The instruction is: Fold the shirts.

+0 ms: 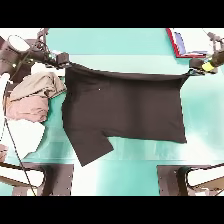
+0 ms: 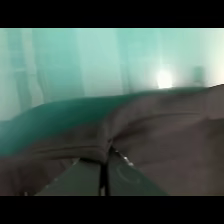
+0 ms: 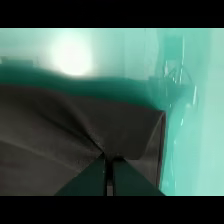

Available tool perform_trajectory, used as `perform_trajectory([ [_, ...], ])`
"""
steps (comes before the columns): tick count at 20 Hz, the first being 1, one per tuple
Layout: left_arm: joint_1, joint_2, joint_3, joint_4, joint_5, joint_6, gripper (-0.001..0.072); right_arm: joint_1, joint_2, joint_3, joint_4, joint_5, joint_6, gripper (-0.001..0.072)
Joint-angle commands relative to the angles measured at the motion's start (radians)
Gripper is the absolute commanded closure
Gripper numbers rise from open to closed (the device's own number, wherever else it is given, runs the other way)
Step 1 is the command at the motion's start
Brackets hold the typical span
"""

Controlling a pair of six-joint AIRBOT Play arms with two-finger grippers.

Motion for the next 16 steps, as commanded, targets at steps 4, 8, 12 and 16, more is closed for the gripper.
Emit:
perform_trajectory([
  [4,0.052,-0.045,0.043,0.004,-0.056,0.080,0.0687,0.004,-0.090,0.137,-0.002,0.016,-0.059,0.0693],
  [8,0.054,-0.046,-0.018,0.014,-0.248,0.150,0.0687,0.006,-0.010,-0.083,-0.002,-0.006,-0.060,0.0693],
  [12,0.054,-0.046,-0.159,0.011,-0.241,0.149,0.0687,0.038,0.035,-0.279,0.001,-0.084,-0.059,0.0691],
  [16,0.055,-0.045,-0.238,0.023,-0.220,0.076,0.0220,0.056,0.045,-0.348,0.002,-0.102,-0.042,0.0288],
])
